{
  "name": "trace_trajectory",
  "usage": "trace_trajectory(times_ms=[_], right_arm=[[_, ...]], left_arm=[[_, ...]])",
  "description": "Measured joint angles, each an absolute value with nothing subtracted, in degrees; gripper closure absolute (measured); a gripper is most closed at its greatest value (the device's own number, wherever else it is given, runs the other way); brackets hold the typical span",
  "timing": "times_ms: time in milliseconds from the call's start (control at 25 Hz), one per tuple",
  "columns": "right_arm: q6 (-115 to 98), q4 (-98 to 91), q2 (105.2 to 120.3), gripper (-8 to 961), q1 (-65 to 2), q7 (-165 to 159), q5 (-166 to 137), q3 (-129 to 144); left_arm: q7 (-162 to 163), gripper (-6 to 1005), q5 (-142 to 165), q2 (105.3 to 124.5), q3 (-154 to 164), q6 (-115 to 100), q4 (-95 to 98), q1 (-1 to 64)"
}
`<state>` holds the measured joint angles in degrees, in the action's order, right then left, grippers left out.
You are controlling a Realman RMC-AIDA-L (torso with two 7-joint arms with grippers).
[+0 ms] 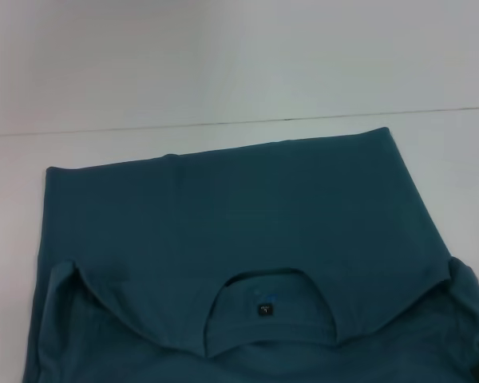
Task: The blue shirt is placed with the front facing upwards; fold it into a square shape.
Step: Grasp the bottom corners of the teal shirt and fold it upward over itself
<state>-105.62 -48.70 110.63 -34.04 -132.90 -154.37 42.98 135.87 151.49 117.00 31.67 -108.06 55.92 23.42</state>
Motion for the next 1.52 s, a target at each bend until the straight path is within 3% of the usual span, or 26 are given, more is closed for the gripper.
trace_trajectory(times_ms=[240,560,760,1040,1520], right_arm=[[-106.15,-48.97,110.46,859,-34.33,-131.36,-152.81,41.38],[-98.7,-49.18,107.39,848,-36.04,-132.61,-146.43,32.94],[-94.55,-49.19,106.49,842,-36.83,-135.03,-144.46,30.86],[-85.63,-48.53,107.55,833,-38.78,-139.38,-146.11,31.73],[-67.6,-43.0,109.76,818,-44.27,-142.01,-146.74,36.87]], left_arm=[[135.56,957,150.07,116.46,29.48,-107.52,55.89,25.44],[137.54,957,147.46,112.37,26.89,-103.43,49.34,34.51],[140.57,957,147.91,111.06,27.62,-98.64,46.77,39.18],[146.35,956,147.93,110.88,31.48,-88.04,45.41,42.21],[154.27,957,148.08,112.66,41.67,-70.92,42.7,44.8]])
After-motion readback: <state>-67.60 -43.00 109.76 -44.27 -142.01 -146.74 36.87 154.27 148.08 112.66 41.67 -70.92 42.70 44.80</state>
